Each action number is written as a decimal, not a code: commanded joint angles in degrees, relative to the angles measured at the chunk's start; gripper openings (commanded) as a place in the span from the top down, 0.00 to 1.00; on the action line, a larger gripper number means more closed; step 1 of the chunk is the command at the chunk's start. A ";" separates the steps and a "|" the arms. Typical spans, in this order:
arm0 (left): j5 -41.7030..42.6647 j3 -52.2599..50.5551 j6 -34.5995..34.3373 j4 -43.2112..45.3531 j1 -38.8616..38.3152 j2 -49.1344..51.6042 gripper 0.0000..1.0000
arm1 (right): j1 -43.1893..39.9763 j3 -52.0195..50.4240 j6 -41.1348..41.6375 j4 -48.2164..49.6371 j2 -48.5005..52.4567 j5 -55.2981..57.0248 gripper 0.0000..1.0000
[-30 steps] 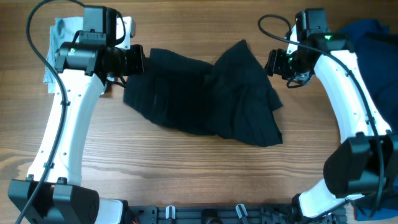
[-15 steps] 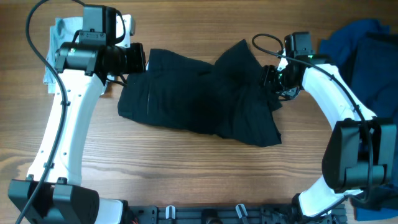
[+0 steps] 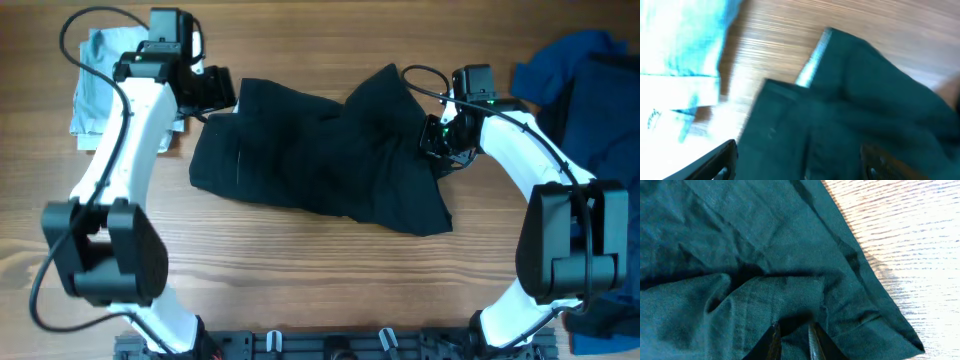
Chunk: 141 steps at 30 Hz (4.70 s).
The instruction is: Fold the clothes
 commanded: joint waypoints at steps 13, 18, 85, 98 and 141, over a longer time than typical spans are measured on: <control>13.81 0.31 5.18 7.06 8.02 14.80 0.30 | 0.02 -0.04 -0.39 0.39 1.03 -0.44 0.76; 17.53 0.31 6.60 7.10 7.96 16.63 0.31 | 0.15 -0.04 -0.63 0.37 1.03 -0.44 0.73; 25.66 0.74 6.58 3.41 7.96 -1.33 0.96 | 0.24 6.49 -0.20 -1.42 6.43 0.59 0.96; 25.66 0.74 6.56 2.47 7.96 -1.36 0.96 | 0.02 8.20 -4.83 -5.73 -9.64 0.55 0.96; 18.43 -2.64 1.95 -45.72 7.37 -19.04 0.96 | 0.04 -2.91 -10.86 -46.80 -37.83 -7.39 0.96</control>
